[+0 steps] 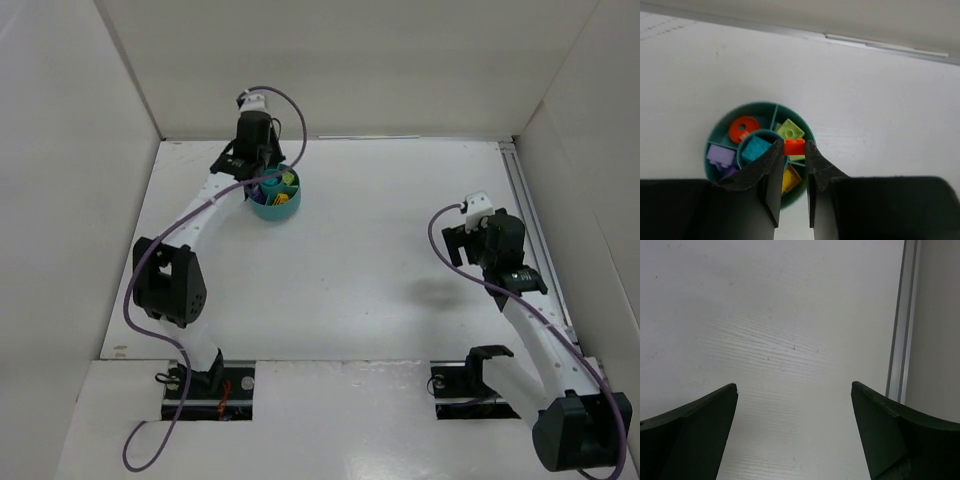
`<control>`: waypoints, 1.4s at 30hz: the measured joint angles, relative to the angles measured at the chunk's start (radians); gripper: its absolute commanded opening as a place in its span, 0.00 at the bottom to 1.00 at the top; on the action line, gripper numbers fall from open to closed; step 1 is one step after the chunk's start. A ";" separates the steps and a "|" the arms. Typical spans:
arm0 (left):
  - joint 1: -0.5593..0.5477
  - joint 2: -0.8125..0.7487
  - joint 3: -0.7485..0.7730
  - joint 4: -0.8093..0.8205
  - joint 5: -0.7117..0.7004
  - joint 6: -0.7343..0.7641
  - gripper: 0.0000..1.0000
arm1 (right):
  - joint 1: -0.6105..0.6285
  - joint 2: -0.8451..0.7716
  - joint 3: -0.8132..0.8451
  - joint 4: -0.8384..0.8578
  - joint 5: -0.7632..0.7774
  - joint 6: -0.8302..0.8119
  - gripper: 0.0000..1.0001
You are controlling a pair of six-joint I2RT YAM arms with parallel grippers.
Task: Sort the legos into containers by color
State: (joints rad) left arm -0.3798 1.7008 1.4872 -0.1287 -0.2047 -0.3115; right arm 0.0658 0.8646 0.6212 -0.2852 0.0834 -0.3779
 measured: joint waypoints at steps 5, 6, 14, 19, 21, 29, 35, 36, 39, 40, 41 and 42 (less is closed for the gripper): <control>0.113 0.125 0.158 -0.006 0.052 0.020 0.11 | 0.000 0.062 0.007 0.023 0.010 -0.010 1.00; 0.127 0.153 0.179 -0.010 0.060 0.023 0.11 | 0.000 0.076 0.010 0.025 0.013 -0.011 1.00; 0.151 0.308 0.233 -0.072 0.080 0.041 0.11 | 0.000 0.166 0.045 0.043 0.023 -0.012 1.00; 0.151 0.322 0.233 -0.089 0.076 0.044 0.12 | 0.000 0.193 0.053 0.057 0.026 -0.012 1.00; 0.153 0.322 0.234 -0.089 0.072 0.044 0.14 | 0.000 0.200 0.053 0.061 0.026 -0.013 1.00; 0.160 0.333 0.236 -0.098 0.057 0.044 0.23 | 0.000 0.220 0.064 0.062 0.026 -0.013 1.00; 0.160 0.347 0.242 -0.106 0.054 0.045 0.46 | 0.000 0.229 0.067 0.062 0.026 -0.013 1.00; 0.160 0.347 0.242 -0.108 0.053 0.045 0.49 | 0.000 0.230 0.068 0.061 0.026 -0.013 1.00; 0.160 0.347 0.242 -0.108 0.055 0.045 0.55 | 0.000 0.230 0.072 0.062 0.026 -0.013 1.00; 0.160 0.347 0.242 -0.107 0.055 0.045 0.56 | 0.000 0.230 0.072 0.062 0.026 -0.013 1.00; 0.160 0.347 0.242 -0.107 0.055 0.046 0.58 | 0.000 0.229 0.072 0.061 0.026 -0.013 1.00; 0.160 0.346 0.242 -0.107 0.055 0.046 0.69 | 0.000 0.228 0.072 0.061 0.026 -0.013 1.00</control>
State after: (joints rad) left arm -0.2195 2.0464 1.7290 -0.2359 -0.1497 -0.2653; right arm 0.0658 1.0927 0.6933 -0.2237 0.1093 -0.3904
